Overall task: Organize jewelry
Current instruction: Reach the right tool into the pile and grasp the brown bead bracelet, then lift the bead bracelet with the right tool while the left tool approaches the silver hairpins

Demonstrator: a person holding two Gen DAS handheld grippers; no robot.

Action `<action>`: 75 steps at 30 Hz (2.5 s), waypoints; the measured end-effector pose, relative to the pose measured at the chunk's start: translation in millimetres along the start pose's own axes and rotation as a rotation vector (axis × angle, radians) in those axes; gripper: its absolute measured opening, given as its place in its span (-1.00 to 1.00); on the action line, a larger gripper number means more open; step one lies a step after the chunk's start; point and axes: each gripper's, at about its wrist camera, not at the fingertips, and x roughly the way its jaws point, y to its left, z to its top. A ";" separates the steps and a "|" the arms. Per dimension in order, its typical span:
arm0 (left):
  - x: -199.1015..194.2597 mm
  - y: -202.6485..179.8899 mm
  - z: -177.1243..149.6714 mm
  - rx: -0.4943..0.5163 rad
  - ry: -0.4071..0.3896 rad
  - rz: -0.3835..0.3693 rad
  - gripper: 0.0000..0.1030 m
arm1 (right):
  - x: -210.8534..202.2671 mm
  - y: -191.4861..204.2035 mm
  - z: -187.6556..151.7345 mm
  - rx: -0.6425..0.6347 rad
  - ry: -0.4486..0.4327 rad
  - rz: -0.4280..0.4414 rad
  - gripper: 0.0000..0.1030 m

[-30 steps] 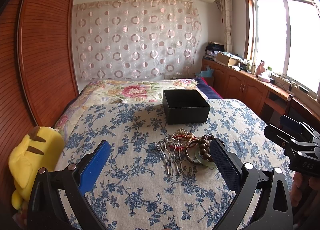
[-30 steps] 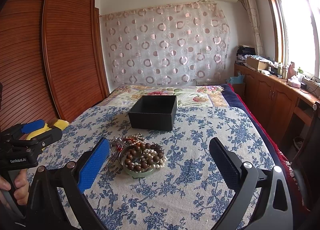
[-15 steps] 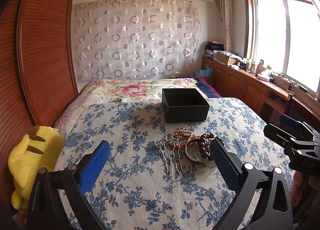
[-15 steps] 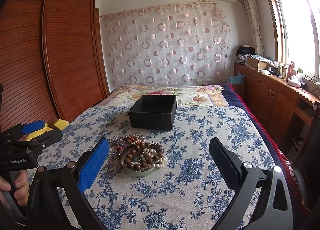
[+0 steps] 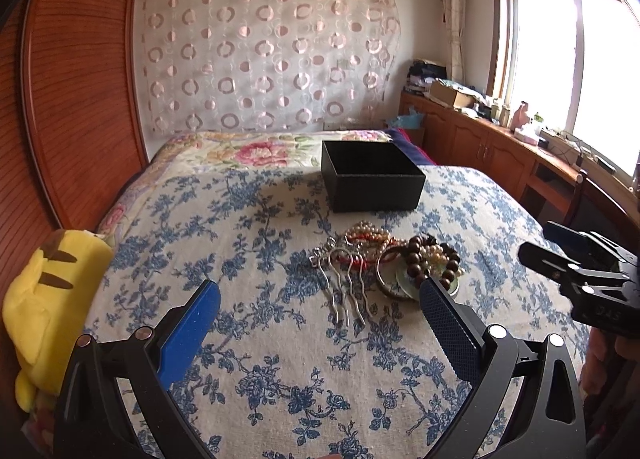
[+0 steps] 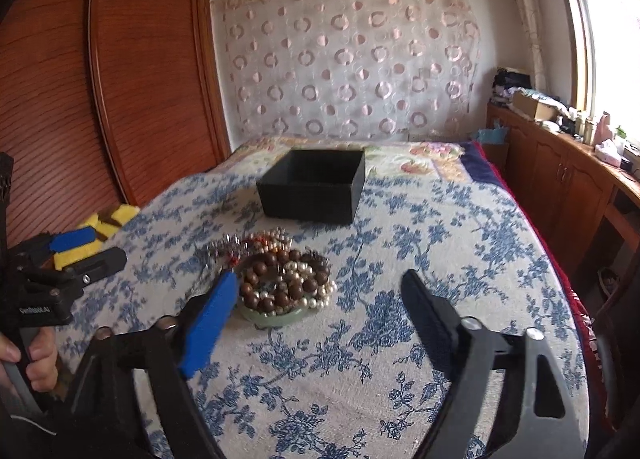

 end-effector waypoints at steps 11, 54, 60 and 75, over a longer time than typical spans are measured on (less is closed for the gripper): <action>26.0 -2.9 -10.3 0.019 0.076 -0.058 0.87 | 56.1 -7.1 -1.8 0.014 0.160 0.146 -0.06; 135.6 -1.0 11.6 0.089 0.295 -0.118 0.53 | 17.1 -32.0 55.7 -0.001 -0.010 0.162 -0.75; 144.9 -6.3 17.9 0.126 0.300 -0.098 0.45 | 13.7 -28.9 56.3 -0.013 -0.016 0.151 -0.75; 140.5 -12.0 17.4 0.148 0.281 -0.099 0.03 | 15.2 -23.7 61.1 -0.030 -0.018 0.160 -0.99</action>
